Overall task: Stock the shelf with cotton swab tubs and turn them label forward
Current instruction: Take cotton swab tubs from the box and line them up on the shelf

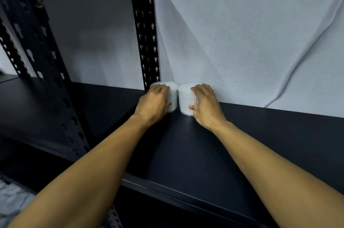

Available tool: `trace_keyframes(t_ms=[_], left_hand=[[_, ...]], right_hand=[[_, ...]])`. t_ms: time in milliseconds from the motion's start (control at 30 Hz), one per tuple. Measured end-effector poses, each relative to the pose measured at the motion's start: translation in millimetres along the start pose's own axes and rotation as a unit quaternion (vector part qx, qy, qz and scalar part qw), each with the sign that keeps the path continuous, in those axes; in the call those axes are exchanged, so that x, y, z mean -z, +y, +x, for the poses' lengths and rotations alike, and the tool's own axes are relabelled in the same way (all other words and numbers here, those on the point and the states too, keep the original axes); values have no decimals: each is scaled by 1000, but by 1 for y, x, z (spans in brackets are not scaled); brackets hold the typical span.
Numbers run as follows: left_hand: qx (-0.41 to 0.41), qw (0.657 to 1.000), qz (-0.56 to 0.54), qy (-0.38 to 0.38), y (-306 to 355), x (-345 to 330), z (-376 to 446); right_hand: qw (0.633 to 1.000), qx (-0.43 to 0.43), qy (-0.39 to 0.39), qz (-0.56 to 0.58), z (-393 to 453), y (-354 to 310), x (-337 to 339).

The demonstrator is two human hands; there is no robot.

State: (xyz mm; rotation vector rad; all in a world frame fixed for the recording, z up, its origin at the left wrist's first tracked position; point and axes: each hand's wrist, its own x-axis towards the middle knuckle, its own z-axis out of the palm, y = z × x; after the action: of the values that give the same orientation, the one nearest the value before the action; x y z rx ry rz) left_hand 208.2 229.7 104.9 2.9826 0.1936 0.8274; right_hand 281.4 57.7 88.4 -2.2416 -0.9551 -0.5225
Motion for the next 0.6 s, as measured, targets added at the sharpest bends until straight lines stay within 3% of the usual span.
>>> trace_keyframes(t_ms=[600], left_hand=[[-16, 1000, 8, 21, -30, -25, 39]], right_hand=[[999, 24, -15, -16, 42, 12, -24]])
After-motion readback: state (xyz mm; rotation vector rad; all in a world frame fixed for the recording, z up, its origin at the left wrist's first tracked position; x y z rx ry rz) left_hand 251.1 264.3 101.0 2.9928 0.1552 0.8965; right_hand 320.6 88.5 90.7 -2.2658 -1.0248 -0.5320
